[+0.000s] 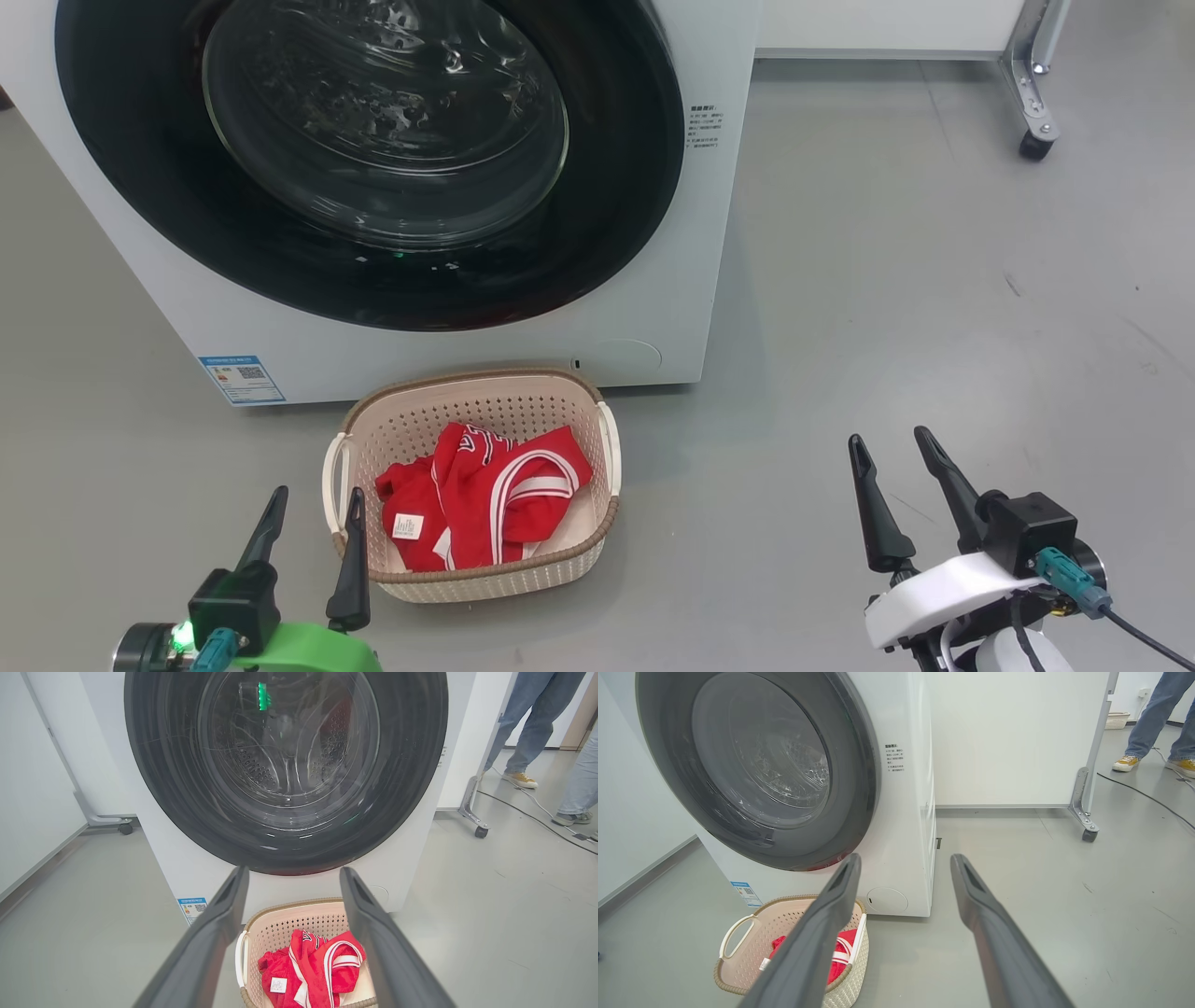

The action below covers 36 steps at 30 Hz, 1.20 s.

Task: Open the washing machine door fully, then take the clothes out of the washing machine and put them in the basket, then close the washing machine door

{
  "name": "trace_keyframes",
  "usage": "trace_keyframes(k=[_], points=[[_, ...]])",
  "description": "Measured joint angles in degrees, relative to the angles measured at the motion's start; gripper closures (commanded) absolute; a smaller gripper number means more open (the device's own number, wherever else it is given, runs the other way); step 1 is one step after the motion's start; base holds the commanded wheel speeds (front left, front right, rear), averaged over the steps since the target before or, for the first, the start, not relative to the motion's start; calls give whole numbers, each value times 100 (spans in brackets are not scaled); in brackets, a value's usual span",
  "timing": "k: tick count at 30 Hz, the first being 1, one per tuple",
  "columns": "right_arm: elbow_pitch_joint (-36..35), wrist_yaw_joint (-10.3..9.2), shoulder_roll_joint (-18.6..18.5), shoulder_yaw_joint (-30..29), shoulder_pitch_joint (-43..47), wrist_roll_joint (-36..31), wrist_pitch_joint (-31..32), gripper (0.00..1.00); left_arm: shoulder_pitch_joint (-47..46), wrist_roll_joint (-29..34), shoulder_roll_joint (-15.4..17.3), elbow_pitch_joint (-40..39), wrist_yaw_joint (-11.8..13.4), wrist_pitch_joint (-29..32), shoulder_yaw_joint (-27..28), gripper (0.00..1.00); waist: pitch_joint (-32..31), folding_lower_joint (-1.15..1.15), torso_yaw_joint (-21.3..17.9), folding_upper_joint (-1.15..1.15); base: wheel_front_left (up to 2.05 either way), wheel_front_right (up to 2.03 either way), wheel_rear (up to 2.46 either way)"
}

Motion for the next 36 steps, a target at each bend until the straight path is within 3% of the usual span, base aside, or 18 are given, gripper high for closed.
trace_keyframes(k=[30, 31, 36], points=[[-111, -10, 1, -46, 102, -121, 0, 0, 54, 0, 23, -111, 7, 1, -21, 0, 52, 0, 16, 0, 0, 0, 0], [-111, -9, 1, -48, 104, -125, 0, 100, 54, 0, 25, -113, 7, 1, -21, 100, 53, 0, 17, 0, 0, 0, 0], [162, 3, 58, -26, 218, -127, 9, 100, 109, -1, -46, 177, 4, 2, -87, 100, 55, 0, 18, 0, 0, 0, 0]])
